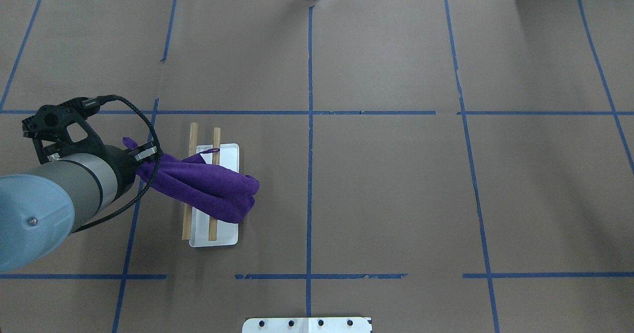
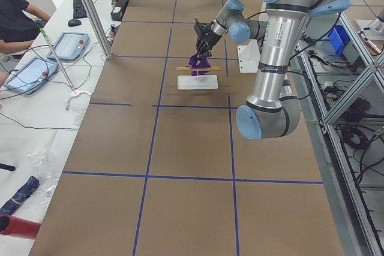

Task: Hang towel on rack

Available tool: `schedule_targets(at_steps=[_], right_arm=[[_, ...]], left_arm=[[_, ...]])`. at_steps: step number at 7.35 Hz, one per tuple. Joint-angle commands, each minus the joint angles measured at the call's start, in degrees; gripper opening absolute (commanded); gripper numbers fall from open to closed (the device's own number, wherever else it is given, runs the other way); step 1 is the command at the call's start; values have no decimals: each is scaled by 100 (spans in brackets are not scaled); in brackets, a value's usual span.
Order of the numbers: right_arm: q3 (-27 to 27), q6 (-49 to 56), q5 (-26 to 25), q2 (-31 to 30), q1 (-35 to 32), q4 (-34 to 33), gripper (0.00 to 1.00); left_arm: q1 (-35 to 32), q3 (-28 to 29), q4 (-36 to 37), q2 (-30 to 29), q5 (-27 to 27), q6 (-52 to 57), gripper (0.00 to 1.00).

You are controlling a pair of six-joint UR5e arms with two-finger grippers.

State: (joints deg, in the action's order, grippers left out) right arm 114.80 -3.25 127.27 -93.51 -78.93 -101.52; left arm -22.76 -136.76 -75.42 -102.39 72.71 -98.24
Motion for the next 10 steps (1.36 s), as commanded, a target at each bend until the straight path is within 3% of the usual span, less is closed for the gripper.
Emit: schedule_targets(at_steps=[1, 5, 7, 10], right_arm=[[-19, 26, -9, -1, 0, 27, 100], [-19, 26, -9, -1, 0, 27, 100], [-10, 26, -9, -1, 9, 28, 100], [-28, 35, -18, -1, 0, 27, 100]], left_arm=[[17, 245, 1, 246, -203, 199, 0], [52, 650, -16, 501, -293, 375, 0], [87, 790, -34, 484, -293, 455, 99], [-18, 730, -69, 510, -205, 1655, 100]])
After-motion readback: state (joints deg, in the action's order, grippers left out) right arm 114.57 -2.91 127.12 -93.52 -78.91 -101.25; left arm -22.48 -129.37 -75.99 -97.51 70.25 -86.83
